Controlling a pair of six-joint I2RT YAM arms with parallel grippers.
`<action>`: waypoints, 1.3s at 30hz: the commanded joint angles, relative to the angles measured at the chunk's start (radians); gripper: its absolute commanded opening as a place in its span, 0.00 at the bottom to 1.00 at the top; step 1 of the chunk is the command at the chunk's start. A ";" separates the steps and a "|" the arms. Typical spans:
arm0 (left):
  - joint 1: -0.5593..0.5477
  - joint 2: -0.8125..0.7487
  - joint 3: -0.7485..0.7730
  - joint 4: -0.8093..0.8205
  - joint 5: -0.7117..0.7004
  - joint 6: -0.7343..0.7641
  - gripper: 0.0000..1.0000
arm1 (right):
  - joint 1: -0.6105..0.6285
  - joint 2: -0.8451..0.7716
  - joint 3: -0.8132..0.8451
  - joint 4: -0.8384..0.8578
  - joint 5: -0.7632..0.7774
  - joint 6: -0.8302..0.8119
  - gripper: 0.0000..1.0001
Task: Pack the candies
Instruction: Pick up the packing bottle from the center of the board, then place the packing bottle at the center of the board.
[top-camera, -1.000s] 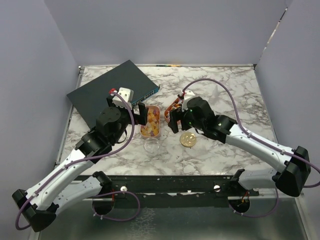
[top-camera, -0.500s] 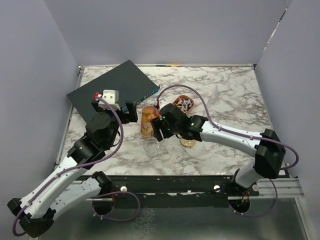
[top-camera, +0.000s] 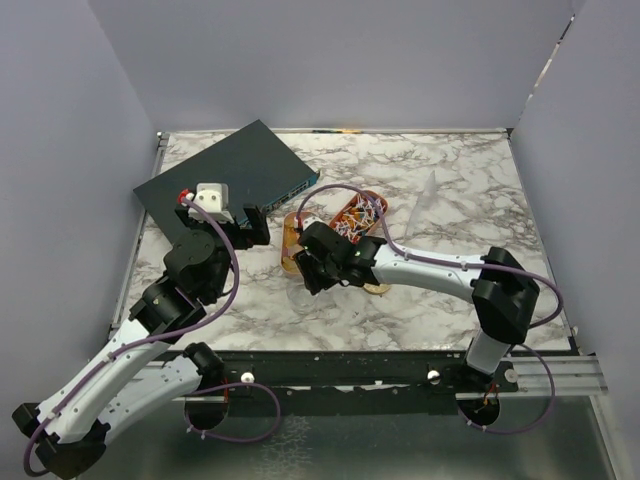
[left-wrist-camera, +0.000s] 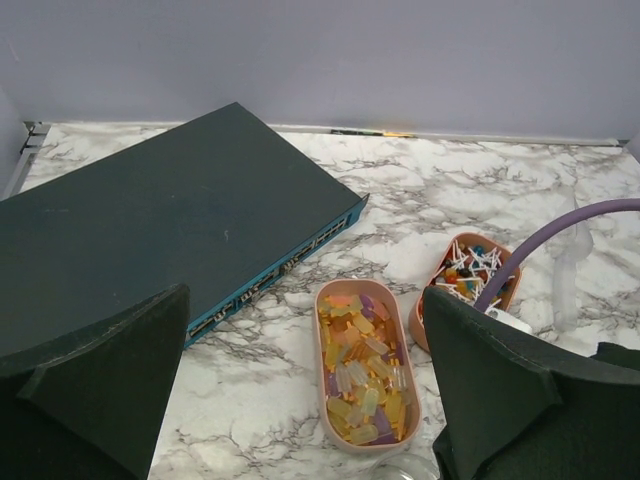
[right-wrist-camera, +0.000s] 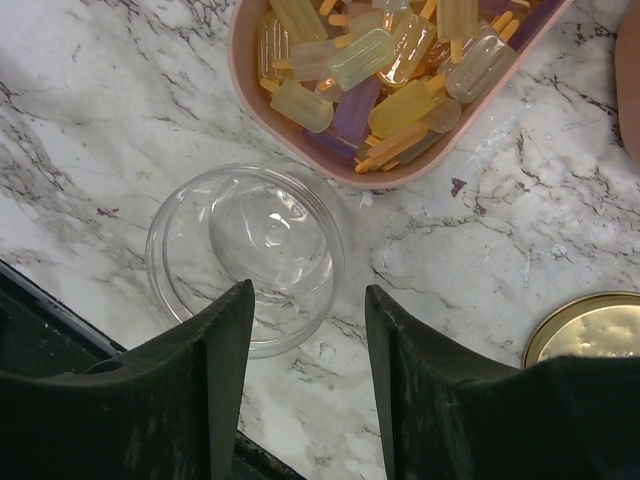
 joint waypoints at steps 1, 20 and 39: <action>-0.006 -0.015 -0.013 0.006 -0.018 -0.003 0.99 | 0.017 0.052 0.046 -0.050 0.038 0.031 0.51; -0.005 -0.018 -0.012 0.007 -0.013 -0.005 0.99 | 0.038 0.121 0.081 -0.119 0.151 0.050 0.06; -0.005 0.001 -0.016 0.008 -0.018 -0.007 0.99 | 0.064 -0.101 -0.106 -0.234 0.269 0.125 0.01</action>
